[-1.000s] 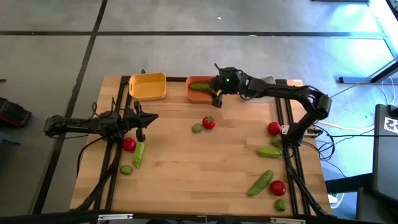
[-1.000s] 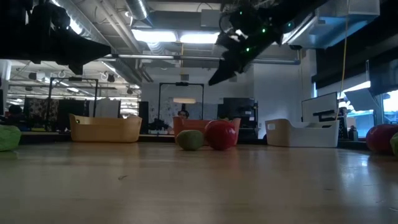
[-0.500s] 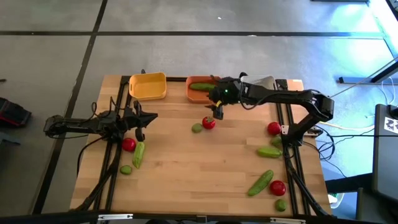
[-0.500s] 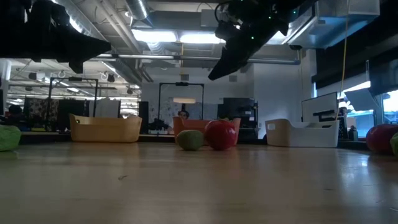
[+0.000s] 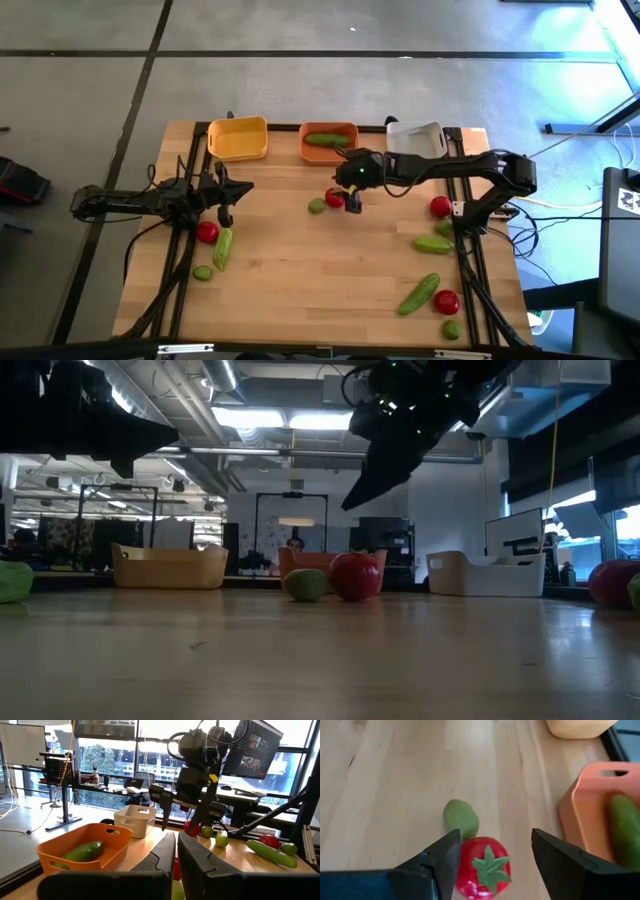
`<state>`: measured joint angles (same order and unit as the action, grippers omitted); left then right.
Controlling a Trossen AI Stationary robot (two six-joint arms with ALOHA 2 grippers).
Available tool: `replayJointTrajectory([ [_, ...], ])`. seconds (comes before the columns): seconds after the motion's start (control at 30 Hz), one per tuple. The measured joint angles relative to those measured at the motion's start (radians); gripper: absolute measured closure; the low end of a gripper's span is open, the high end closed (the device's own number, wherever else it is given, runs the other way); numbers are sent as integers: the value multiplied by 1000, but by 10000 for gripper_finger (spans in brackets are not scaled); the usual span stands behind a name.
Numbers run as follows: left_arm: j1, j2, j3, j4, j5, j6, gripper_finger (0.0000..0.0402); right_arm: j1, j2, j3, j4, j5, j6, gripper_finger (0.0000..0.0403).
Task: Sort produce into baskets
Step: Put the tomato into the white bin
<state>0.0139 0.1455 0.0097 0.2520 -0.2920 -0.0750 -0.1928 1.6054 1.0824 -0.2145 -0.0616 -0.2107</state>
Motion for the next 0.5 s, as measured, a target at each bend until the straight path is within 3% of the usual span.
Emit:
replayJointTrajectory([
  [0.5,0,0,0,-10,0,3,384,-3,0,1,4,-2,63,166],
])
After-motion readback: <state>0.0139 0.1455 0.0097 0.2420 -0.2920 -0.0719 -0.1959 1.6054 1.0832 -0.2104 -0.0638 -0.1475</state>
